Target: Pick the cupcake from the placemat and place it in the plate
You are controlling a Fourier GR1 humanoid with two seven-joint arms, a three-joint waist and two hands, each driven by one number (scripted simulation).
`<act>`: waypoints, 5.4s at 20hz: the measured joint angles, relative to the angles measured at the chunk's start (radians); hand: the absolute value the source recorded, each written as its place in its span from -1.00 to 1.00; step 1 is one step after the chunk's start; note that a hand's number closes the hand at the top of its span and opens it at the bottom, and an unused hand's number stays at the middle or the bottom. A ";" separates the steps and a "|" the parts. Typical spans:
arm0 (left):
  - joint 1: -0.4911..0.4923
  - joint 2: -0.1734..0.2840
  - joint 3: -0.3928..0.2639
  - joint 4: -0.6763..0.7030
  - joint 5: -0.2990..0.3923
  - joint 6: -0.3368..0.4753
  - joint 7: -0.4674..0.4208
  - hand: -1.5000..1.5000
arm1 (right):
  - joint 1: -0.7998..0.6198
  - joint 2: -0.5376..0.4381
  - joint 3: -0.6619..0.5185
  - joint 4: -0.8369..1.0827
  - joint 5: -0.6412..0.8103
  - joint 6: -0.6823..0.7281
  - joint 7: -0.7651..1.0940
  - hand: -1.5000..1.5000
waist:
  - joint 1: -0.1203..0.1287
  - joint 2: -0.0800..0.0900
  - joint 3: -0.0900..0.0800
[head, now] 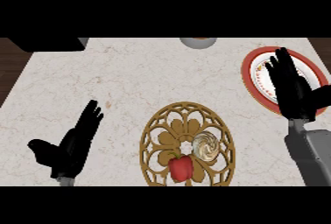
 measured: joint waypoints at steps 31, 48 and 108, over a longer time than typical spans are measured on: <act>-0.273 0.116 0.096 0.178 -0.200 -0.018 0.027 0.00 | 0.051 -0.048 0.721 -0.545 1.055 -0.084 0.692 -1.00 | -0.016 -0.006 -0.028; -0.308 0.054 0.109 0.208 -0.252 -0.048 0.025 0.00 | -0.053 -0.032 0.574 -0.616 0.848 0.400 1.023 -1.00 | 0.007 0.002 -0.025; -0.277 -0.046 0.259 0.178 -0.368 -0.170 0.027 0.00 | 0.113 -0.516 -0.398 0.218 0.838 0.290 -0.449 1.00 | -0.010 0.014 -0.014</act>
